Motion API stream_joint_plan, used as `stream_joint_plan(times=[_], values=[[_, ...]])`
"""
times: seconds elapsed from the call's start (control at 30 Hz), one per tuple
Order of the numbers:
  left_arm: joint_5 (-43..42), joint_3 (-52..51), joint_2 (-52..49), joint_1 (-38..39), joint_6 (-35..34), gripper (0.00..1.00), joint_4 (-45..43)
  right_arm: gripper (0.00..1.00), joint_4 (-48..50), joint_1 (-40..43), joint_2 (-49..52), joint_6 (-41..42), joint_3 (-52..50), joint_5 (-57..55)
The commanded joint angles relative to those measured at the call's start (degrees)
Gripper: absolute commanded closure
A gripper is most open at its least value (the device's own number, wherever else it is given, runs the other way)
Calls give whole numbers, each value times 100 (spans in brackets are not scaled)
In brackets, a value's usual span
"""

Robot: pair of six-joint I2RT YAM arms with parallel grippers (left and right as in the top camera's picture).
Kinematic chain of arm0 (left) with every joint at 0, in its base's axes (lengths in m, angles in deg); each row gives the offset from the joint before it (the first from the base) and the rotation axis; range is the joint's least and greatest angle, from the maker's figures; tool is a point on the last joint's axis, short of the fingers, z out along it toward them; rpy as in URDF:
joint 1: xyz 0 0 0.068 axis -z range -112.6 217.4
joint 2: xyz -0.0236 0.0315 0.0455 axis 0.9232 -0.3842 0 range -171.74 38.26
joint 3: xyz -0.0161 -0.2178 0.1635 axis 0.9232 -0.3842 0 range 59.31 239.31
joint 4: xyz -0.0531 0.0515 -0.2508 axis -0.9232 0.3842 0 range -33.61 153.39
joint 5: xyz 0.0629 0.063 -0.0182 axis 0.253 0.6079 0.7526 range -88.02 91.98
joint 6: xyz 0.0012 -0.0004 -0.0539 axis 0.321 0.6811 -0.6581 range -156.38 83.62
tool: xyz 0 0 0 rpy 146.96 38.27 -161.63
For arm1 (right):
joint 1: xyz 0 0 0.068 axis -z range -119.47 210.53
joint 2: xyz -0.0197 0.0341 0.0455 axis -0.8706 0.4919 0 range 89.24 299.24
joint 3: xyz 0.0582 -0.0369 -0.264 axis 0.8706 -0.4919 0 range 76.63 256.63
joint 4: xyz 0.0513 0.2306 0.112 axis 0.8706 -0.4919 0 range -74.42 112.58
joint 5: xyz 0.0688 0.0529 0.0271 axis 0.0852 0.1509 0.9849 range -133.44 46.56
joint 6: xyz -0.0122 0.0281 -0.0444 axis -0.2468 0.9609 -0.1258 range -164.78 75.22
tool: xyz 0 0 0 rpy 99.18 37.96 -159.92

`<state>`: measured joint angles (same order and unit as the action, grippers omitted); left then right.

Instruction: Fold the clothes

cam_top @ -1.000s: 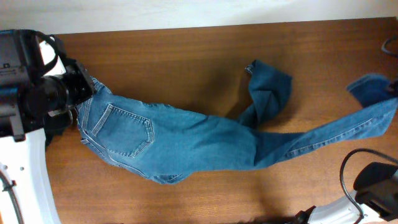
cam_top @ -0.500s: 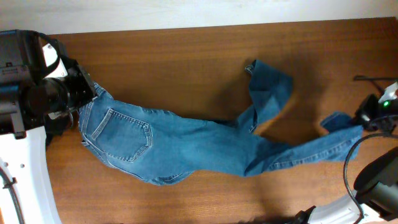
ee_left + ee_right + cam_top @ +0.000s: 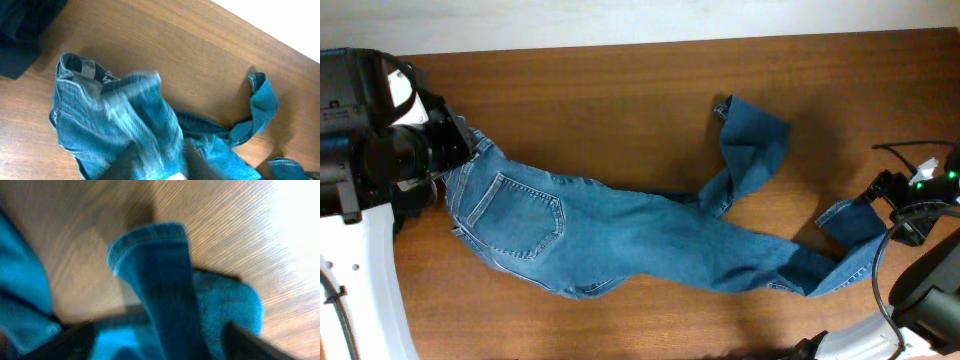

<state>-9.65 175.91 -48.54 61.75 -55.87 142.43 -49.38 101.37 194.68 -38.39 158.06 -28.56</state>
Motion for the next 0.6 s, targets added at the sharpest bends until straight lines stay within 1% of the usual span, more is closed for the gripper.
stream_joint_plan(times=[0.0,0.03,0.07,0.13,0.33,0.43,0.57], values=[[11,131,50,-37,28,39,-35,2,-2,2,-24,9,282,-157],[9,131,50,-37,28,33,-46,1,-4,-13,-24,9,341,-142],[9,131,50,-37,28,30,-50,1,-15,-48,-24,7,433,-144],[9,131,50,-37,28,28,-74,1,-50,-153,-24,7,651,-223],[9,131,50,-35,28,27,-81,1,-352,-654,-24,-33,1690,-855],[11,131,50,-37,28,27,-66,1,-402,-1012,-24,-310,2118,-728],[101,120,20,-35,28,27,-101,1,-219,-1598,-22,-470,2264,-695]])
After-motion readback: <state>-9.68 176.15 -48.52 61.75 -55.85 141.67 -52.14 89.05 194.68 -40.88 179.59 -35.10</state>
